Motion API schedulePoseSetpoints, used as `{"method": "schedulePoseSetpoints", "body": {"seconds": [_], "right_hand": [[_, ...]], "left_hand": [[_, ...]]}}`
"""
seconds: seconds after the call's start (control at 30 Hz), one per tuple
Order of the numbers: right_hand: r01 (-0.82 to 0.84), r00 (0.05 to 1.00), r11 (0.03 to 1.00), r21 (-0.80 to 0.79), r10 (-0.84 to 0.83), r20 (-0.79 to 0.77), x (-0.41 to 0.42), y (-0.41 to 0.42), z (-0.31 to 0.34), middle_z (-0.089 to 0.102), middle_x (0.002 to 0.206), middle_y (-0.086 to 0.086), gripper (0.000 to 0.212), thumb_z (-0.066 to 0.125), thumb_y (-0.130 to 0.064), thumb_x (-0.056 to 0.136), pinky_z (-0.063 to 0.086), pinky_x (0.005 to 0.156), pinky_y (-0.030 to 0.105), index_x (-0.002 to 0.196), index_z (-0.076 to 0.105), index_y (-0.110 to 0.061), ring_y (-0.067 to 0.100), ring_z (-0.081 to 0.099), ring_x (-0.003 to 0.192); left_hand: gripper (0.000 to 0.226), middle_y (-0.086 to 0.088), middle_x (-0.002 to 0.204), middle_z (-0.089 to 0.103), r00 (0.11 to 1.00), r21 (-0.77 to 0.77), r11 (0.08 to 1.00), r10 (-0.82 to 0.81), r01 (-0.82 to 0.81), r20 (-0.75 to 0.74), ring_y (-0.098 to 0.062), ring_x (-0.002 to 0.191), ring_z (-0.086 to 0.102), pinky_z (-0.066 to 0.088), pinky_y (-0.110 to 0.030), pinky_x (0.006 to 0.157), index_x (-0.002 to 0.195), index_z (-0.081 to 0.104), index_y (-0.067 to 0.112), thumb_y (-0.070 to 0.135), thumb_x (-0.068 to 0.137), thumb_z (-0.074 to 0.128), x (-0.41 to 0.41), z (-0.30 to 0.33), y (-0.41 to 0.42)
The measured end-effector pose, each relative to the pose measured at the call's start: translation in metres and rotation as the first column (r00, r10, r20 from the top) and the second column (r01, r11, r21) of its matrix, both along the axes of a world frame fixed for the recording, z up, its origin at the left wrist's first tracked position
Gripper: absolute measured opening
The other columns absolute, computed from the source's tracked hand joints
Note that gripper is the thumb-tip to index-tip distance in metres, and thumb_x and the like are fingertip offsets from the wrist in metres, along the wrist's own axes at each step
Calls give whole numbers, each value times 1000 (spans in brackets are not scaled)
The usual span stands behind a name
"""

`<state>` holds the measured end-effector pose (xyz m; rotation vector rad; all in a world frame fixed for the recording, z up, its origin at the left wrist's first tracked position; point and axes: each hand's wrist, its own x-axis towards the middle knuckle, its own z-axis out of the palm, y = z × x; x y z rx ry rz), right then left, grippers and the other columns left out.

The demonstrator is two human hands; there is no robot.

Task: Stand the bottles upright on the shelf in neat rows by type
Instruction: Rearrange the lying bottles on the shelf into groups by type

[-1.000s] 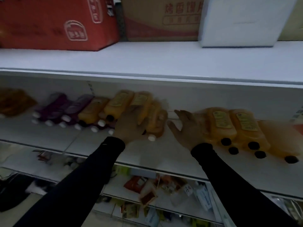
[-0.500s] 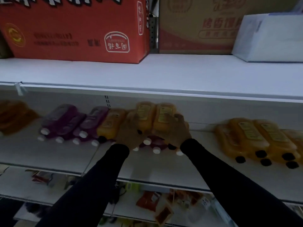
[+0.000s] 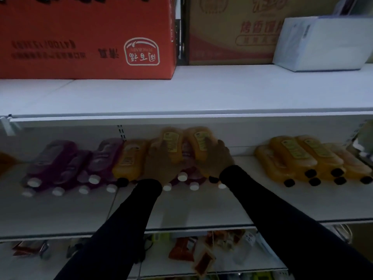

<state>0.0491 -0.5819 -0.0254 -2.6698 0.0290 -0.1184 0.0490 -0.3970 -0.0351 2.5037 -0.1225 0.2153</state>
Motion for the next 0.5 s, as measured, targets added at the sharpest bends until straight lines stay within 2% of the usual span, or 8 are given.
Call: {"method": "schedulePoseSetpoints", "body": {"seconds": [0.07, 0.13, 0.23, 0.33, 0.4, 0.43, 0.5], "right_hand": [[11, 1000, 997, 78, -12, 3, -3, -3, 0, 43, 133, 16, 98, 64, -76, 65, 45, 99, 44, 145, 31, -29, 34, 50, 116], [2, 1000, 991, 135, 1, -20, -7, -11, 0, 47, 132, 10, 92, 67, -70, 67, 45, 97, 34, 143, 36, -29, 28, 53, 116], [52, 998, 937, 346, -59, 11, -22, -30, -3, 57, 129, -1, 84, 75, -58, 64, 44, 78, 21, 136, 48, -25, 15, 58, 108], [78, 990, 829, 554, -131, 56, -37, -58, -3, 55, 131, -9, 81, 81, -48, 67, 39, 84, 12, 137, 49, -25, 4, 54, 109], [67, 979, 795, 602, -168, 112, -47, -82, 0, 55, 126, -10, 78, 82, -42, 71, 36, 76, 2, 138, 47, -23, -9, 53, 98], [67, 971, 801, 596, -190, 146, -51, -96, 2, 57, 124, -9, 77, 82, -42, 71, 36, 73, 2, 138, 47, -23, -10, 53, 93], [115, 954, 854, 507, -238, 184, -58, -127, 8, 57, 124, -6, 82, 79, -52, 70, 38, 82, 13, 140, 45, -26, 3, 54, 102]], "left_hand": [[121, -13, 152, 29, 999, 7, 999, 47, -48, 9, -31, 138, 26, 21, -41, 110, 150, 22, 20, 83, 54, 60, 3, -5, -1], [117, -16, 149, 33, 996, 23, 996, 81, -82, 36, -32, 135, 30, 23, -41, 108, 149, 26, 17, 80, 56, 62, 4, -6, -3], [90, -15, 122, 58, 983, -26, 998, 63, -60, 175, -34, 112, 52, 40, -39, 94, 125, 53, 15, 72, 55, 53, 5, -4, -8], [66, -7, 106, 66, 982, -130, 991, 40, -16, 183, -29, 98, 60, 45, -35, 84, 114, 58, 19, 61, 63, 62, -1, -6, -20], [67, -7, 115, 65, 981, -197, 980, 47, -9, 187, -31, 103, 59, 44, -36, 90, 123, 55, 19, 53, 68, 72, -8, -9, -39], [71, -8, 121, 63, 978, -215, 977, 47, -2, 205, -31, 108, 58, 44, -37, 94, 128, 52, 19, 50, 69, 74, -11, -8, -51], [68, -7, 122, 62, 963, -236, 971, 24, 42, 269, -29, 110, 57, 43, -38, 98, 127, 51, 23, 48, 68, 74, -20, -2, -83]]}}
